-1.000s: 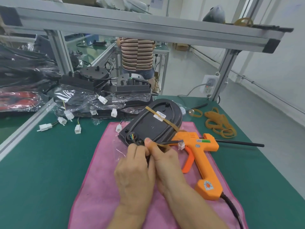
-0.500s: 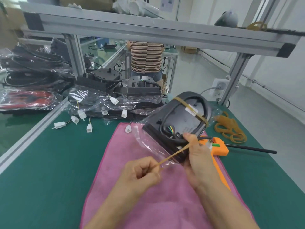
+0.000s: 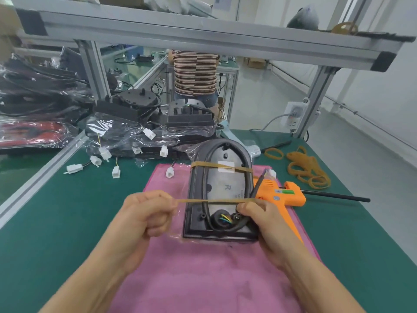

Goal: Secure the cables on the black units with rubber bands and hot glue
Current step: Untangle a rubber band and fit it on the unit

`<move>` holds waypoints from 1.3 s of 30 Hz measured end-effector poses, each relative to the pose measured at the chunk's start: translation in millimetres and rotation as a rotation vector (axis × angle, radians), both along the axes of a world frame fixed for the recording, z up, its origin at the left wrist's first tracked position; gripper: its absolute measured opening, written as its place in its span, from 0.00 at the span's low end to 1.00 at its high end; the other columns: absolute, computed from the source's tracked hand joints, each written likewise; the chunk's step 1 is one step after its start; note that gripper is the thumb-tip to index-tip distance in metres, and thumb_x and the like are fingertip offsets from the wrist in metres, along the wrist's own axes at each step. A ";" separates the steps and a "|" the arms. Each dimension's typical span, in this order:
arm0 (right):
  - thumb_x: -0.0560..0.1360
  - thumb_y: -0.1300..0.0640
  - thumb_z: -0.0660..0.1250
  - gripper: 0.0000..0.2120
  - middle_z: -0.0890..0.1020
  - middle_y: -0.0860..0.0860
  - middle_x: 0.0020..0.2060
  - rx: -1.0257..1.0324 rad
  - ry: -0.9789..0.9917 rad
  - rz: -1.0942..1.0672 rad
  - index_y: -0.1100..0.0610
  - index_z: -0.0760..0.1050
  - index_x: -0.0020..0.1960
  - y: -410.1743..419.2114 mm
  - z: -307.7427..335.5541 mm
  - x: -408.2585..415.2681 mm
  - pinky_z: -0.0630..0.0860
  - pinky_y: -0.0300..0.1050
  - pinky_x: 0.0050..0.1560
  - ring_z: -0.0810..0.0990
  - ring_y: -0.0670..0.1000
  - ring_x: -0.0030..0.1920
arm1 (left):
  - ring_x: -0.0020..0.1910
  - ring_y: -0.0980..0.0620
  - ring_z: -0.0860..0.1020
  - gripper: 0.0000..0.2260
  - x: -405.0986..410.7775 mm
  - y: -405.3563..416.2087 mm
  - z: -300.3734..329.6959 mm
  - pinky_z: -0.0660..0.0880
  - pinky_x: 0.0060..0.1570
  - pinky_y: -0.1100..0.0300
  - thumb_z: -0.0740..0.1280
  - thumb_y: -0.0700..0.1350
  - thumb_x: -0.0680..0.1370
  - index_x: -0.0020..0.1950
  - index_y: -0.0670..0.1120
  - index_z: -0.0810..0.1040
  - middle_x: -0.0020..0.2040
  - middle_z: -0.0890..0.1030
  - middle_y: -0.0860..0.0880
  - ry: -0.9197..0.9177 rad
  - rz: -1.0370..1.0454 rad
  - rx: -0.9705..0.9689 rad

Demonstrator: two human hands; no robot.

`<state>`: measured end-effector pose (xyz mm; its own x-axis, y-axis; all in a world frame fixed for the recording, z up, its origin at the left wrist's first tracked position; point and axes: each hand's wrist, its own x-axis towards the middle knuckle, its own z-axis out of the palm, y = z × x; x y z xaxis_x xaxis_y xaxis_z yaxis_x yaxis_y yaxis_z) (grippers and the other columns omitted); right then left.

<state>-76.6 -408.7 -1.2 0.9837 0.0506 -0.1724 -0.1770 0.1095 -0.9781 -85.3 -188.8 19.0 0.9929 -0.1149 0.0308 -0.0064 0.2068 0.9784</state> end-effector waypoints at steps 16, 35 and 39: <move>0.50 0.48 0.69 0.11 0.80 0.52 0.31 0.072 0.044 0.124 0.52 0.80 0.30 6.6 16.0 -1.0 0.74 0.41 0.34 0.78 0.49 0.31 | 0.26 0.55 0.67 0.01 -12.0 -14.4 -11.2 0.65 0.26 0.69 0.72 0.42 0.64 0.33 0.45 0.82 0.25 0.72 0.48 -0.138 0.218 -0.105; 0.73 0.45 0.69 0.07 0.86 0.45 0.47 -0.169 -0.158 0.249 0.45 0.82 0.49 8.2 1.7 -2.9 0.76 0.35 0.49 0.83 0.43 0.50 | 0.51 0.38 0.83 0.24 -1.9 -41.2 -25.5 0.82 0.44 0.49 0.72 0.43 0.68 0.63 0.45 0.75 0.55 0.83 0.40 0.185 0.080 -0.239; 0.71 0.38 0.63 0.22 0.85 0.52 0.49 -0.294 -0.118 0.180 0.54 0.82 0.52 7.6 3.0 6.6 0.77 0.50 0.59 0.83 0.50 0.53 | 0.45 0.38 0.84 0.22 3.5 -36.5 -32.2 0.82 0.38 0.52 0.71 0.39 0.67 0.61 0.42 0.76 0.52 0.84 0.37 0.268 0.015 -0.253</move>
